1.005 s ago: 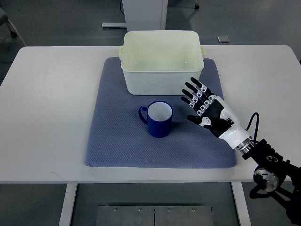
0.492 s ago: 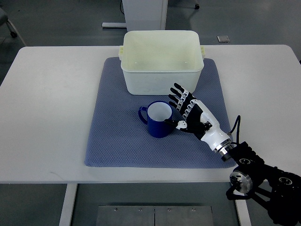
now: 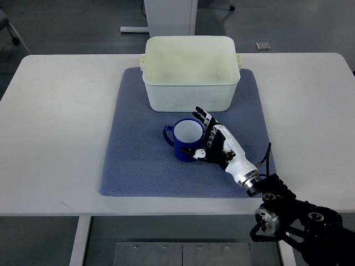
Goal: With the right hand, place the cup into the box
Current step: 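Close the right hand around the blue mug's body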
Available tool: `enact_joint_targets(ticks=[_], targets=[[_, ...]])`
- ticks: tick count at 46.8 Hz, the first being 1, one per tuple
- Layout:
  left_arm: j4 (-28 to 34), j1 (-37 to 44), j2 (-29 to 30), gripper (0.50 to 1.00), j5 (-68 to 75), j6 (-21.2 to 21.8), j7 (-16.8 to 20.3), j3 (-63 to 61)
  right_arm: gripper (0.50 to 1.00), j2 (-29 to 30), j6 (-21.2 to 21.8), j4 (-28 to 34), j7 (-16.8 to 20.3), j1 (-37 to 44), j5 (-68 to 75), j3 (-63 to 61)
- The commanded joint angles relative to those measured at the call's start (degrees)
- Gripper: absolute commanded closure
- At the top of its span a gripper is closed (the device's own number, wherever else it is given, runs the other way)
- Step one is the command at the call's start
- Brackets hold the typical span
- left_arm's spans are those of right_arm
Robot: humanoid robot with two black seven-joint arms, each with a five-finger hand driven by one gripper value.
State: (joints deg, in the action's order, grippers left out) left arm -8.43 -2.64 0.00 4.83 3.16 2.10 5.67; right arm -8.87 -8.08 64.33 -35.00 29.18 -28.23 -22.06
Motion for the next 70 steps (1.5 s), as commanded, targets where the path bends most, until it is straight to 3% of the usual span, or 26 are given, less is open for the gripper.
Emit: enact_joint_targets(ticks=[1, 45, 49, 56, 60, 63, 70], targets=[[0.0, 0.0, 0.0, 0.500, 0.0, 0.0, 0.0, 0.0, 0.517, 0.2, -0.1, -0.5, 0.0, 0.0, 0.0, -0.1], [0.0, 0.0, 0.0, 0.500, 0.0, 0.0, -0.1, 0.0, 0.553, 6.3, -5.9, -4.7, 0.0, 1.8, 0.1, 2.4], [0.0, 0.0, 0.0, 0.500, 0.0, 0.0, 0.0, 0.0, 0.605, 6.3, -5.9, -4.7, 0.0, 1.8, 0.1, 2.5], [0.0, 0.0, 0.0, 0.500, 0.0, 0.0, 0.0, 0.0, 0.757, 6.3, -5.9, -5.7, 0.0, 1.8, 0.0, 2.7], [0.0, 0.0, 0.0, 0.500, 0.0, 0.0, 0.0, 0.0, 0.866, 6.4, -5.8, -6.7, 0.0, 2.1, 0.0, 3.4], [0.0, 0.0, 0.0, 0.500, 0.0, 0.0, -0.1, 0.0, 1.000, 6.6, -5.8, -7.2, 0.0, 2.5, 0.1, 3.5], [0.0, 0.0, 0.0, 0.500, 0.0, 0.0, -0.1, 0.0, 1.000, 6.6, -5.6, -7.2, 0.0, 2.8, 0.3, 3.6]])
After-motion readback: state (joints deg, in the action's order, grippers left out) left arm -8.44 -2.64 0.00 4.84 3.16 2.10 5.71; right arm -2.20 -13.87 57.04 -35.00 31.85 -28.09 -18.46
